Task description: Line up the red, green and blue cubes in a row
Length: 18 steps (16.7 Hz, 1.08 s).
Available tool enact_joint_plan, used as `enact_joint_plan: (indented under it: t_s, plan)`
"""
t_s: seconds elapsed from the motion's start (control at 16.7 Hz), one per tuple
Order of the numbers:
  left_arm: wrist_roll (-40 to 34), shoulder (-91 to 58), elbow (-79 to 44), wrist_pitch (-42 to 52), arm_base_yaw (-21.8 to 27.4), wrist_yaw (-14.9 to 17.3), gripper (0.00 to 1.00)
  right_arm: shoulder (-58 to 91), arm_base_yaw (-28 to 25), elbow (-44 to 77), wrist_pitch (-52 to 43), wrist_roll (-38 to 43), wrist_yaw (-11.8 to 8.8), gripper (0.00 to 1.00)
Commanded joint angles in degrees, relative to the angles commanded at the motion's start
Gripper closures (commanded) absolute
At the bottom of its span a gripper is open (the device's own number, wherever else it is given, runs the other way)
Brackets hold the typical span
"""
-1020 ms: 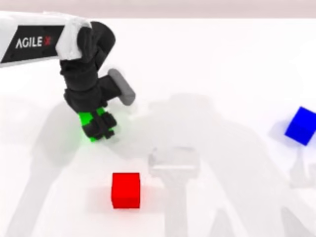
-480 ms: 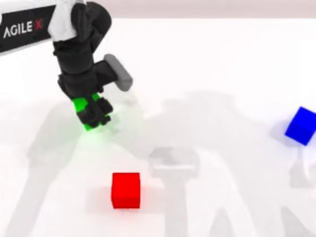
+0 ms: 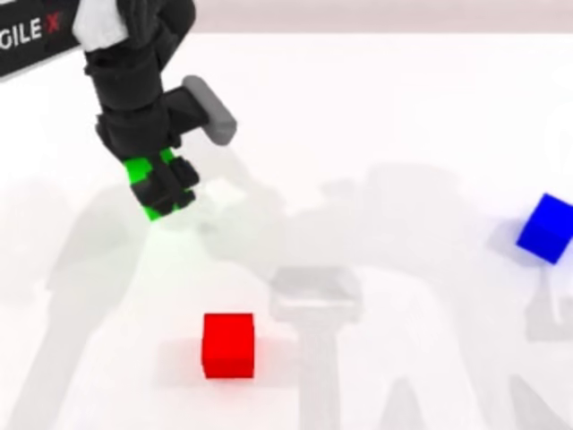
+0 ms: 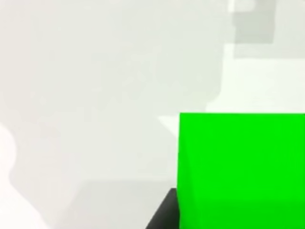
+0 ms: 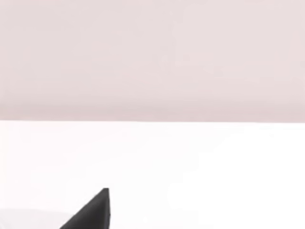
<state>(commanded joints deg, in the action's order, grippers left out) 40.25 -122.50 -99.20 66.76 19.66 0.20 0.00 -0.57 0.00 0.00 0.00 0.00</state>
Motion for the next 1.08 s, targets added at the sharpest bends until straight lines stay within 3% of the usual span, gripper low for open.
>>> enact_joint_plan:
  t_s: [0.24, 0.66, 0.78, 1.08]
  plan:
    - [0.13, 2.39, 2.46, -0.09, 6.3, -0.05, 1.0, 0.0, 0.0, 0.0, 0.0, 0.0, 0.0, 0.0]
    - [0.73, 9.81, 10.28, -0.54, 27.03, -0.29, 1.0, 0.0, 0.0, 0.0, 0.0, 0.0, 0.0, 0.0]
    - [0.78, 11.0, 11.37, -0.73, 29.18, -0.35, 1.0, 0.0, 0.0, 0.0, 0.0, 0.0, 0.0, 0.0]
    - [0.83, 10.79, 11.39, -0.91, 29.13, -0.33, 1.0, 0.0, 0.0, 0.0, 0.0, 0.0, 0.0, 0.0]
